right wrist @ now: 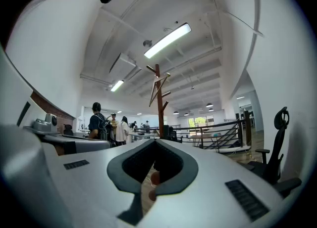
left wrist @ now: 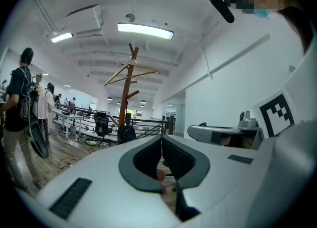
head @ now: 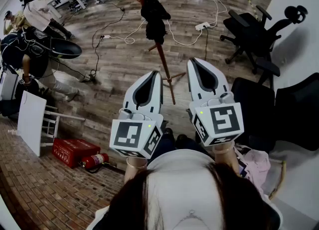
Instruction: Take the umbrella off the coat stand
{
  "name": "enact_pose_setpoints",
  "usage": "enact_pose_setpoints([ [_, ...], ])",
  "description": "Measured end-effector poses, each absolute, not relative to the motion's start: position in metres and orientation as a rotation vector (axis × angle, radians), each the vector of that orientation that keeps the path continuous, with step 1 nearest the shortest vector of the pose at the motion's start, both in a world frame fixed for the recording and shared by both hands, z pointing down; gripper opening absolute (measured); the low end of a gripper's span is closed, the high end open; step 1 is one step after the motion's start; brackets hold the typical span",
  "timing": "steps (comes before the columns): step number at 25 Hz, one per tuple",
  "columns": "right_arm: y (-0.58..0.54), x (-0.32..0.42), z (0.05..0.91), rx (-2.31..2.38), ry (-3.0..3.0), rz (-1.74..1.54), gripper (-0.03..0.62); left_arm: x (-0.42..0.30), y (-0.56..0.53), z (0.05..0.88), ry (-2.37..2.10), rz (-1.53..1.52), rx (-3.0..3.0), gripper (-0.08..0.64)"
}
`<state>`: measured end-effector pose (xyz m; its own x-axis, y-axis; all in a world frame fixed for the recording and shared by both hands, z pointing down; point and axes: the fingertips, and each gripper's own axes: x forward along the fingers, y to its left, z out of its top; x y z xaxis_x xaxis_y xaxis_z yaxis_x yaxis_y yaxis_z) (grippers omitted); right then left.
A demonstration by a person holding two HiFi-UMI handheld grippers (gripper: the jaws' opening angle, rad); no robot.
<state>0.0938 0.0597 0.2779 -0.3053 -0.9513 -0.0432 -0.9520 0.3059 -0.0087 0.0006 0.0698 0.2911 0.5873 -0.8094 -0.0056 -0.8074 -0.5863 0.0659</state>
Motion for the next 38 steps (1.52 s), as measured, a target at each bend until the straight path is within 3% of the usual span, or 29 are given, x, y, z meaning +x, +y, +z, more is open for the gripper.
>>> enact_pose_setpoints([
  [38, -0.089, 0.037, 0.289, -1.993, 2.455, 0.07, 0.038, -0.05, -0.086, 0.297, -1.192, -0.097, 2.826, 0.014],
])
